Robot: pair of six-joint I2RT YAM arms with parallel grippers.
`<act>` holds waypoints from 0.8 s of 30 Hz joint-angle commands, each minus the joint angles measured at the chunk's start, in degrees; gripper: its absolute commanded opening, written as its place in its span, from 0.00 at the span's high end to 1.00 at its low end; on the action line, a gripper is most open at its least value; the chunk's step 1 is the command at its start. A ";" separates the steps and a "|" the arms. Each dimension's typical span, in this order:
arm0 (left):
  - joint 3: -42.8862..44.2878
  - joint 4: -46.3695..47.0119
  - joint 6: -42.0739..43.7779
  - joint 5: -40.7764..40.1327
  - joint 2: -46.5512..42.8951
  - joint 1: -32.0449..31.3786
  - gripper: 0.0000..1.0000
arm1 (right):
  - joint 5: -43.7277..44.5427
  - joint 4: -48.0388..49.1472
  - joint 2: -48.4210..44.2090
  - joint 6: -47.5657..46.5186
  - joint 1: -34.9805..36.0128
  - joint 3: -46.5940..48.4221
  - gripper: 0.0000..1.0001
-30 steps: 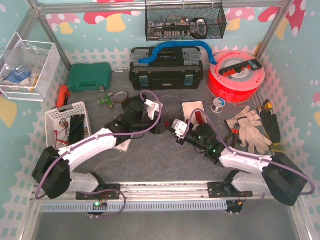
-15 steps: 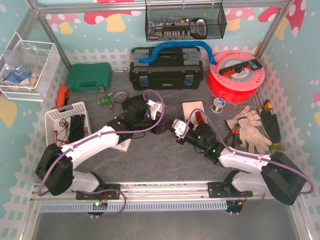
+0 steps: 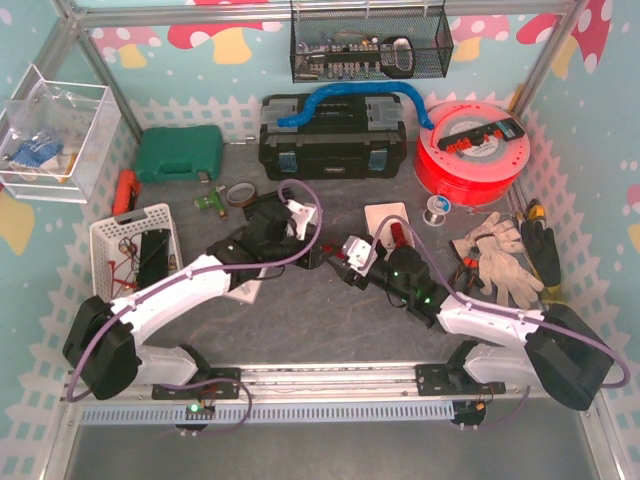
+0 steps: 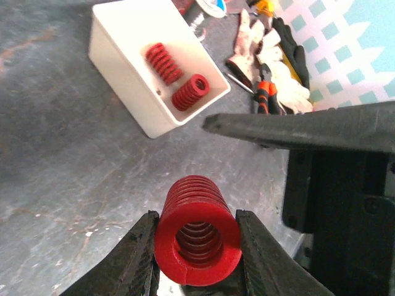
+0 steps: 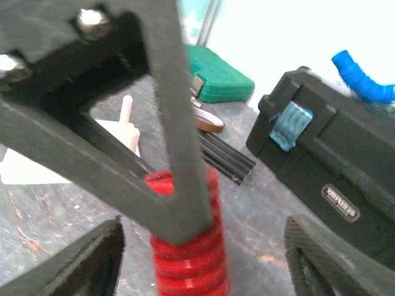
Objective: Install the large spring
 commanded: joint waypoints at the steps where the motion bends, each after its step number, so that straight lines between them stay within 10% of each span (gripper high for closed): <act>1: 1.17 -4.10 1.31 -5.99 -4.08 1.28 1.00 | 5.45 -4.49 -4.09 3.99 0.21 1.41 0.25; 6: 1.78 -10.55 2.18 -12.69 -7.56 4.32 1.00 | 8.83 -8.92 -9.31 8.93 0.21 1.33 0.02; 24: 10.33 -28.21 10.48 -32.68 -1.83 24.84 1.00 | 21.82 -7.96 -14.76 20.24 0.12 -4.18 0.01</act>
